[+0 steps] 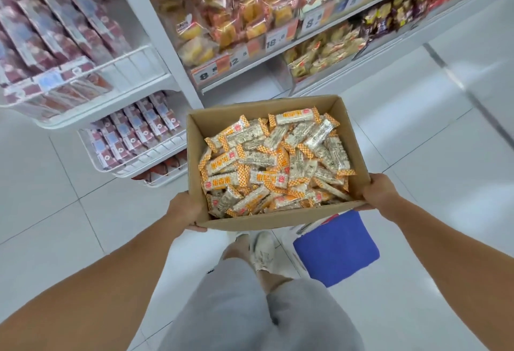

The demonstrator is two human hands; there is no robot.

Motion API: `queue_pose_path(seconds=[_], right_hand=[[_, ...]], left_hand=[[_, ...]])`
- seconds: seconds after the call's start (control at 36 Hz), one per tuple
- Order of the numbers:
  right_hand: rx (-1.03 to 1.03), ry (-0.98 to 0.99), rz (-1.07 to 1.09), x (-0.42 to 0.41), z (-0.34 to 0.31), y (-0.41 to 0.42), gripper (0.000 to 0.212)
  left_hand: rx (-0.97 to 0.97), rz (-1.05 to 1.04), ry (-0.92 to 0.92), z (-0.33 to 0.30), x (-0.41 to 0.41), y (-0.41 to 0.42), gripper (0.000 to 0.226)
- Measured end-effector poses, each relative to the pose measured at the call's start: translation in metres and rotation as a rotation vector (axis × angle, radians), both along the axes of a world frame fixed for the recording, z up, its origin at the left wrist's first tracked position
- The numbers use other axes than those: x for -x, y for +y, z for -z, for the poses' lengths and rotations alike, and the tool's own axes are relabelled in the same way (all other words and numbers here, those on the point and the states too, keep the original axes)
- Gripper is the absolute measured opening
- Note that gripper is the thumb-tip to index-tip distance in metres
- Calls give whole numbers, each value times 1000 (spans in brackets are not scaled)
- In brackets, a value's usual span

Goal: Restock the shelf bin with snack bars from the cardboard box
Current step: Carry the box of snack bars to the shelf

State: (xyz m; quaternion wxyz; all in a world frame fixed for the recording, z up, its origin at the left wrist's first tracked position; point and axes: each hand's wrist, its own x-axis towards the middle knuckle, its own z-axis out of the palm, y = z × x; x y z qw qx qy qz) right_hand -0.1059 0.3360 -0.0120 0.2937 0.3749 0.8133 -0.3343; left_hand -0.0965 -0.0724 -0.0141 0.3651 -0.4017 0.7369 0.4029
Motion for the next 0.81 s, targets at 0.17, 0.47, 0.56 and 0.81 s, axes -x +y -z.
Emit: queue_pose_path(seconds=[0.17, 0.47, 0.56, 0.81], right_hand=[[-46, -85, 0, 43, 6, 2, 22], [-84, -140, -54, 93, 11, 27, 25], [-92, -144, -95, 101, 18, 39, 22], [-111, -137, -292, 131, 56, 88, 16]], left_hand=[[-69, -36, -75, 20, 27, 5, 17], [-107, -92, -108, 31, 25, 35, 17], [-56, -74, -99, 38, 23, 47, 16], [52, -83, -127, 54, 15, 116, 22]])
